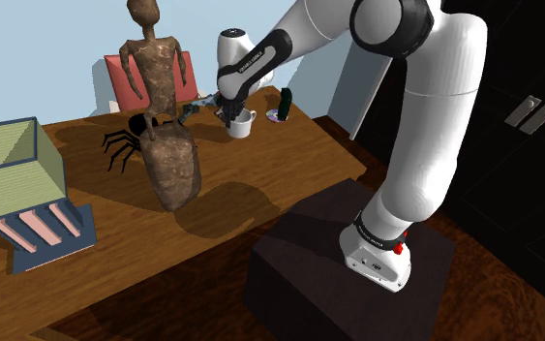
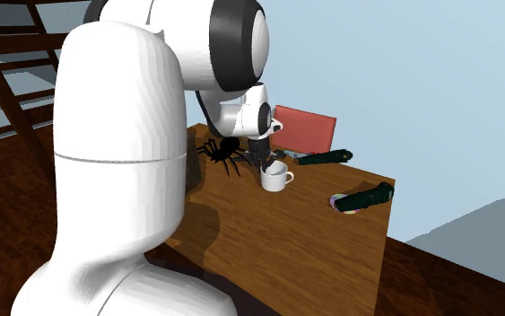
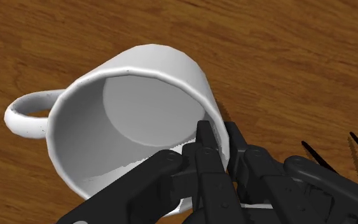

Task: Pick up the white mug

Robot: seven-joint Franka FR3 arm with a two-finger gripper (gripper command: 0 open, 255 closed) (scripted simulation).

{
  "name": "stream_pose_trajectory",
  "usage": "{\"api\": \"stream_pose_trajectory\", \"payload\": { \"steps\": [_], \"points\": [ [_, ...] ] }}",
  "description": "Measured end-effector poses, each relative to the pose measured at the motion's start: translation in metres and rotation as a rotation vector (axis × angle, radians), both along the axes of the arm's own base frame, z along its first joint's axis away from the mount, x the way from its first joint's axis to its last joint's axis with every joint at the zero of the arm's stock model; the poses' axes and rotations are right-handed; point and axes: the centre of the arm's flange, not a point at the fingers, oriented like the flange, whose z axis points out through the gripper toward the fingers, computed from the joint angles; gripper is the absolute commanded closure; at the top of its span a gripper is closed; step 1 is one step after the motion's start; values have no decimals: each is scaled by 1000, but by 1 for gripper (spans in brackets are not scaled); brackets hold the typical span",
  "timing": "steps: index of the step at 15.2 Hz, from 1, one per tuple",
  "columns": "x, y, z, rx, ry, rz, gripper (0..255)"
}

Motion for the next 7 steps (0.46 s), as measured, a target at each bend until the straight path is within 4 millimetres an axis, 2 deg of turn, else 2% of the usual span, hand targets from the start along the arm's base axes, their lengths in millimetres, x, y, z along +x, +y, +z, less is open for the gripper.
{"api": "stream_pose_trajectory", "payload": {
  "steps": [7],
  "points": [
    [0, -1, 35, 0, 0, 0, 255]
  ]
}}
